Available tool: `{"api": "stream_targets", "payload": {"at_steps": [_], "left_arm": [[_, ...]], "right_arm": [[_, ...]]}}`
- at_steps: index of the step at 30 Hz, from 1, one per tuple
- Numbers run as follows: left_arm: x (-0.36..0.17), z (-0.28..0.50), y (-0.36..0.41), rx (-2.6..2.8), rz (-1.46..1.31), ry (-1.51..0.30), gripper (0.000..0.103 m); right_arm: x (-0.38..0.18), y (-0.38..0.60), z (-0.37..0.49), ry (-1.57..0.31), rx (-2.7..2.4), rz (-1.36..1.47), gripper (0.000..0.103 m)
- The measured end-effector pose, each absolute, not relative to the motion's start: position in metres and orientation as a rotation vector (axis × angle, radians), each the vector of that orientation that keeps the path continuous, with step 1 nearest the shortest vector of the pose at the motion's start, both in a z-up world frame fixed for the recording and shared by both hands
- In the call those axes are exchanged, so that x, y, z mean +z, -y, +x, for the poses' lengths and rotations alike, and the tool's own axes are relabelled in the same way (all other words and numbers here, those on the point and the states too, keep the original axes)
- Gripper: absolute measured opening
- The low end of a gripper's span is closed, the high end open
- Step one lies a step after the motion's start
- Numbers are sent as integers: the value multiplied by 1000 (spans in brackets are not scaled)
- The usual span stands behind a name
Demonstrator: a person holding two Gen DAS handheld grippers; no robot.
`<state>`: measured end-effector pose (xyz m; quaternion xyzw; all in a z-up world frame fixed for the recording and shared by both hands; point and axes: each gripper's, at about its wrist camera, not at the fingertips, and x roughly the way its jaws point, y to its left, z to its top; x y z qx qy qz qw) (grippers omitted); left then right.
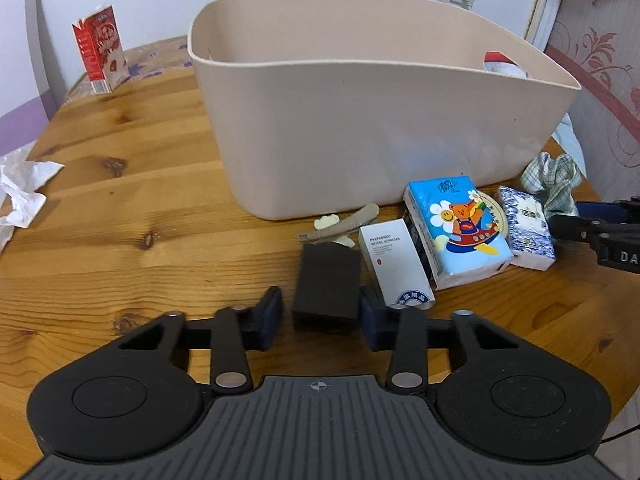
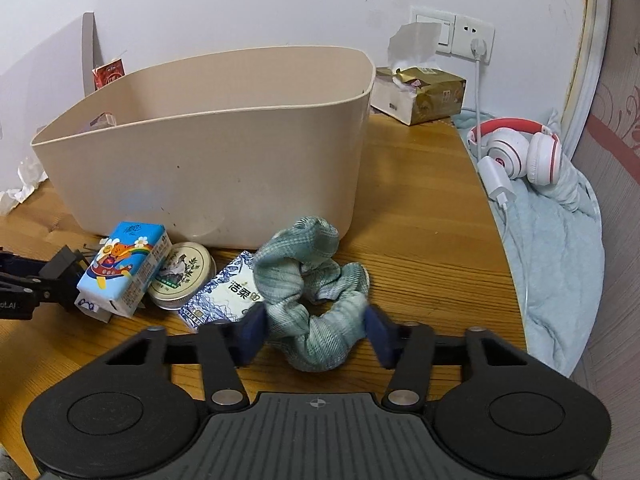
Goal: Organize objects
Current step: 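Grasp the black box with left gripper while right grasps the grey-green cloth, then carry the black box and cloth over the basket and release both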
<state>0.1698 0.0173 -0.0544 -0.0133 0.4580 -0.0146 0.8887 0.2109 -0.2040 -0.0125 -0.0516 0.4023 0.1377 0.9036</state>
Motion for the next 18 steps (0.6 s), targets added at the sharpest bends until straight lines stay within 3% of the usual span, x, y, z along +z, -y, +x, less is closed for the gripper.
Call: {"api": "stream_targets", "payload": {"at_steps": [2, 5, 18], "left_arm": [[-55, 169, -17, -33, -25, -948, 33], [-54, 168, -18, -38, -26, -950, 33], [-30, 145, -18, -57, -13, -897, 32]], "right_arm": [[-14, 204, 210, -825, 275, -115, 20], [-12, 204, 205, -816, 274, -117, 14], [11, 213, 177, -757, 292, -105, 8]]}}
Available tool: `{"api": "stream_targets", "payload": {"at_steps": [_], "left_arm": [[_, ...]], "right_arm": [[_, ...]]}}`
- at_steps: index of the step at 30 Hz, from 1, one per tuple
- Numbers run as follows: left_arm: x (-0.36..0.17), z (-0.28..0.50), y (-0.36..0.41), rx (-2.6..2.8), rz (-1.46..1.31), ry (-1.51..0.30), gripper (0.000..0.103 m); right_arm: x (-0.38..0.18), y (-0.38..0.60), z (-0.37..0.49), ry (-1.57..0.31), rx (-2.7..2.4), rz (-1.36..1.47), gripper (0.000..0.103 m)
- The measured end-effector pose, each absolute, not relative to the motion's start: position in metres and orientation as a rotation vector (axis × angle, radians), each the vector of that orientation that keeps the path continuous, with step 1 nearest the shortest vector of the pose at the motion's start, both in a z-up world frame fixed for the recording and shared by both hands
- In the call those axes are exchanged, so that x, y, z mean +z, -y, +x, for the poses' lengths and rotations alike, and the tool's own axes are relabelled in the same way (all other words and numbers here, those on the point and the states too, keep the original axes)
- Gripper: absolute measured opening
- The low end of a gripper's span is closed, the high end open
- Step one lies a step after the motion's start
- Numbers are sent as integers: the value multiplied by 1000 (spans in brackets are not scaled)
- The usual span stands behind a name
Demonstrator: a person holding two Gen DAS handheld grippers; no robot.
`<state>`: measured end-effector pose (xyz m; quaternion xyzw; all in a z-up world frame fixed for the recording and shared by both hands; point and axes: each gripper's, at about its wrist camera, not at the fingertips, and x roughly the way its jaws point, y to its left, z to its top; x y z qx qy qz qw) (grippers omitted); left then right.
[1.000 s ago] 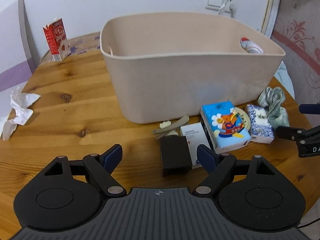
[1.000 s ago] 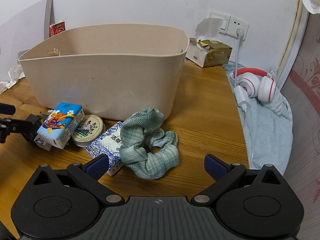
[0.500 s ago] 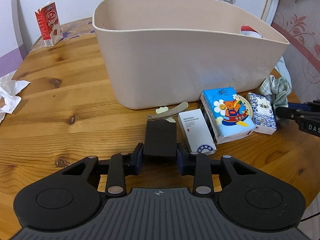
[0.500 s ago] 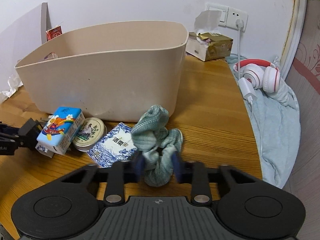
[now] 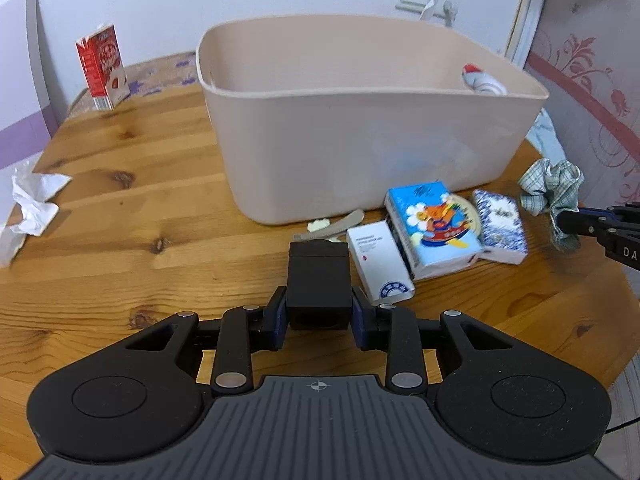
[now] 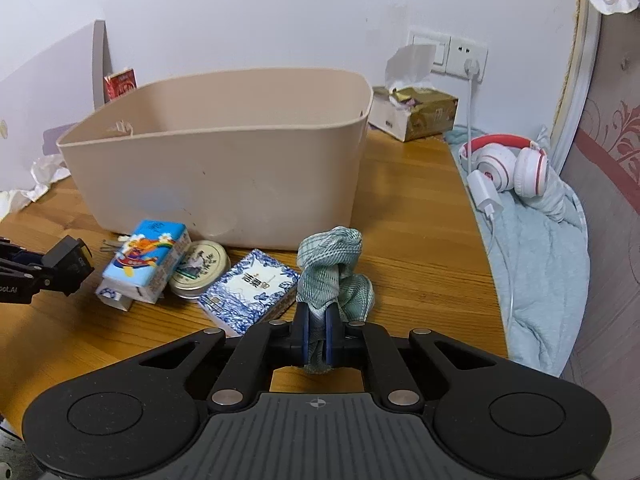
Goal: Organize objects
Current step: 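Carry the black box and cloth over the basket and release both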
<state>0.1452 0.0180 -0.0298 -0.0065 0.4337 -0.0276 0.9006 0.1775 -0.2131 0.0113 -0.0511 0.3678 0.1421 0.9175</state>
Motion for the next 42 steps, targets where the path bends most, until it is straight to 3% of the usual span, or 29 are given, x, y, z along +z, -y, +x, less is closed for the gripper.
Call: {"api": "stream_targets", "payload": {"at_steps": [16, 27, 42], "left_arm": [[35, 130, -8, -85, 8, -740, 32], [72, 159, 1, -58, 29, -646, 32], [46, 267, 12, -6, 35, -758, 32]], "right_arm": [[80, 224, 158, -571, 303, -61, 8], [116, 218, 185, -488, 306, -52, 8], [100, 190, 254, -570, 332, -70, 8]]}}
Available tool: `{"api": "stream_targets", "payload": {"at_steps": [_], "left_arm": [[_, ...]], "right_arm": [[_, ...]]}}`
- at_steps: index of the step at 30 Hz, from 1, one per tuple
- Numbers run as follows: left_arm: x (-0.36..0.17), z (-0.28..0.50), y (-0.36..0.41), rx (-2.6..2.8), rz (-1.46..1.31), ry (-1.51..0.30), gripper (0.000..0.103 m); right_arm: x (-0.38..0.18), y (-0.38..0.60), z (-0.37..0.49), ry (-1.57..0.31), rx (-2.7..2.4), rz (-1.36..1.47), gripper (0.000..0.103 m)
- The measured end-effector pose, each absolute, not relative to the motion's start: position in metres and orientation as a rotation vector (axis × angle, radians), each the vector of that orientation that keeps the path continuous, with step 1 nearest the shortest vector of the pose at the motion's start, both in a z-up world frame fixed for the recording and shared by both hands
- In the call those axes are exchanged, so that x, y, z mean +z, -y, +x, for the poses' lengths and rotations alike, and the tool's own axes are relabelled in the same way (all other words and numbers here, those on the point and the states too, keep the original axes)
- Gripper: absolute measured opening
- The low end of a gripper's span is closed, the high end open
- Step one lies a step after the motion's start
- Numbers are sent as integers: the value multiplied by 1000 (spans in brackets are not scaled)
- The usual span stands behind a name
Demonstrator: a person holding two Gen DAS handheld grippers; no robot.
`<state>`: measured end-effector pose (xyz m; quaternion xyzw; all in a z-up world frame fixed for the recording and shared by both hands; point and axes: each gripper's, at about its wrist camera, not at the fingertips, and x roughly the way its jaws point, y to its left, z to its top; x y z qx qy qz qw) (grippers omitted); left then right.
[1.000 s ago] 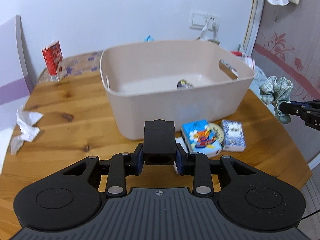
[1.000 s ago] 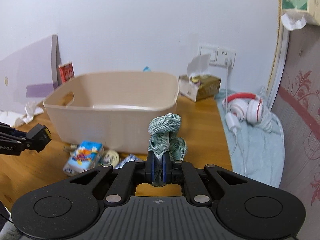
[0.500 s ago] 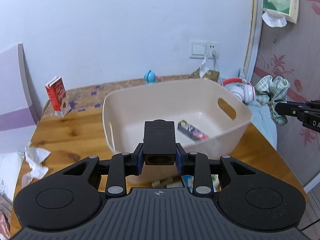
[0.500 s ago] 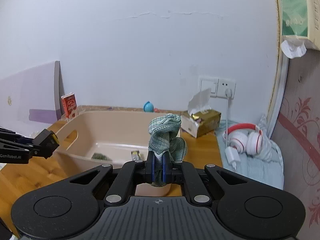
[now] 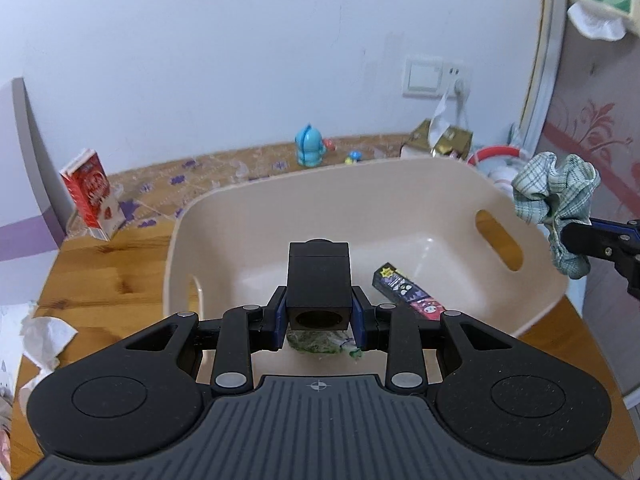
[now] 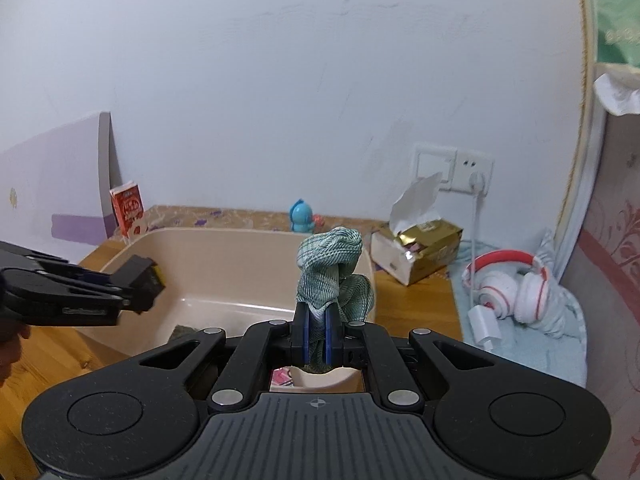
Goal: Organize objects
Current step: 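Carry the black box and cloth over the basket and release both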
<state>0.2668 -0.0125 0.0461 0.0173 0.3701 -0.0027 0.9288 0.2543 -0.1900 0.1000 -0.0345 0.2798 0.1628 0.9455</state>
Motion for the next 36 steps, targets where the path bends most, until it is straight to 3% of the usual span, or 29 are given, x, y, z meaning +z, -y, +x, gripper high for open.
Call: {"api": "stream_targets", "payload": {"at_steps": [17, 21, 26, 28, 36], "left_arm": [[-11, 311, 23, 26, 57, -946, 32], [-7, 305, 26, 44, 86, -892, 36], [10, 291, 30, 33, 76, -817, 57], [17, 285, 32, 30, 75, -791, 62], [44, 251, 32, 16, 50, -724, 70]], "right_arm": [[53, 161, 293, -756, 382, -140, 9], [53, 161, 291, -753, 367, -139, 12], [61, 167, 282, -712, 372, -119, 42], [67, 171, 277, -684, 367, -105, 48], [93, 188, 244, -594, 348, -58, 79]]}}
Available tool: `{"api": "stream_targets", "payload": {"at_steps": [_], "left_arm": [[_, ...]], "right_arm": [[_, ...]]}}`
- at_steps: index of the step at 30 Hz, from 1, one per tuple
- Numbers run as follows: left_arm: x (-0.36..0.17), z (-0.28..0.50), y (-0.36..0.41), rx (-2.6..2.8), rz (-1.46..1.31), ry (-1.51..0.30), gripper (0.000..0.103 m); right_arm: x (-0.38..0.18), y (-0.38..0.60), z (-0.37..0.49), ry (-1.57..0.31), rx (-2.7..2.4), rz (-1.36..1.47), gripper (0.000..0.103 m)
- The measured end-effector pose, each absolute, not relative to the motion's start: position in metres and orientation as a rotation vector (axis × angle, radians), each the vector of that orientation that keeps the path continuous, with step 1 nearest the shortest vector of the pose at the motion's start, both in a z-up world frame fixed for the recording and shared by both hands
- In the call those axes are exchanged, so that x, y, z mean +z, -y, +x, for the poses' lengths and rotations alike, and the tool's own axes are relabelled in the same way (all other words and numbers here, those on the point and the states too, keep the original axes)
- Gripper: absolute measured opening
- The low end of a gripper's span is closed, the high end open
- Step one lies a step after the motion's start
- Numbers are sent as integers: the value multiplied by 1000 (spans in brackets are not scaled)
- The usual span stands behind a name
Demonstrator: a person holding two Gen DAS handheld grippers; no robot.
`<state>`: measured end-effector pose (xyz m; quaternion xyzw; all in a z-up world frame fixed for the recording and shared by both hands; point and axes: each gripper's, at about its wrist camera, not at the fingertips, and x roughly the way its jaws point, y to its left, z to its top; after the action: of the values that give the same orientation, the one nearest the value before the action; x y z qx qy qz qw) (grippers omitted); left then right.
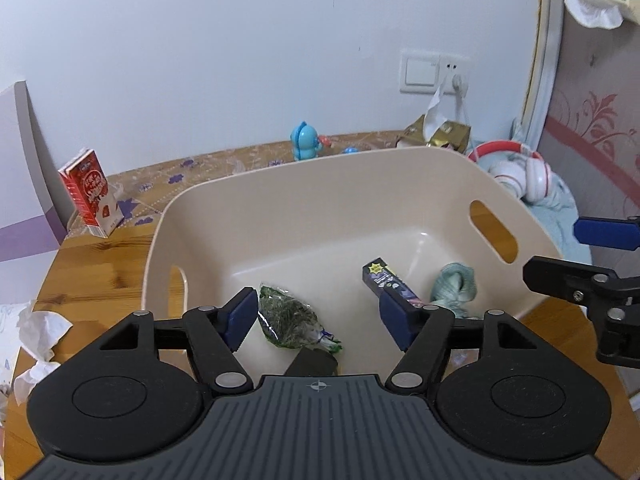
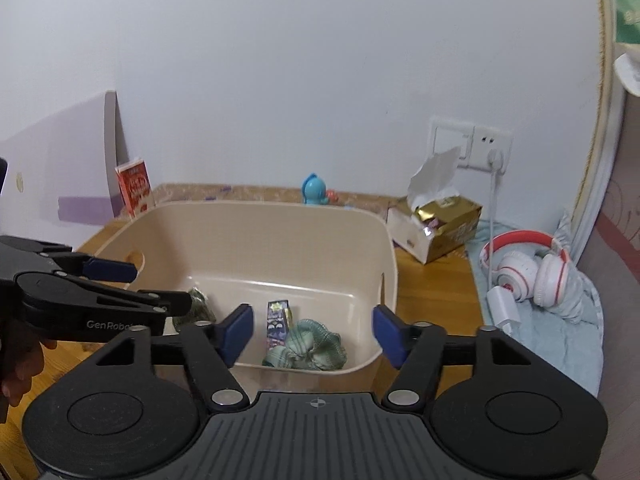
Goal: Organize objects
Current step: 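Carry the black box and cloth over the basket and release both, then grasp the blue cartoon tissue pack with left gripper while right grasps the blue-and-white pack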
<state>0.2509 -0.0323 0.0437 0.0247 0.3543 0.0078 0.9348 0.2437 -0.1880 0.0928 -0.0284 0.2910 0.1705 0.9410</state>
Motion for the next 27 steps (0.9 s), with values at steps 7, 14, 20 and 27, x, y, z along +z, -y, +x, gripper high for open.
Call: {"api": "stream_targets", "payload": {"at_steps": [7, 14, 20, 27], "left_arm": [[51, 219, 28, 30, 14, -694, 78], [50, 183, 28, -6, -14, -686, 78], [41, 168, 36, -14, 10, -699, 79], [18, 166, 42, -25, 18, -751, 79]], "right_arm": [[97, 200, 209, -554, 343, -31, 94], [82, 208, 185, -584, 339, -38, 103], [56, 207, 174, -633, 334, -48, 103], [18, 196, 175, -721, 347, -60, 103]]}}
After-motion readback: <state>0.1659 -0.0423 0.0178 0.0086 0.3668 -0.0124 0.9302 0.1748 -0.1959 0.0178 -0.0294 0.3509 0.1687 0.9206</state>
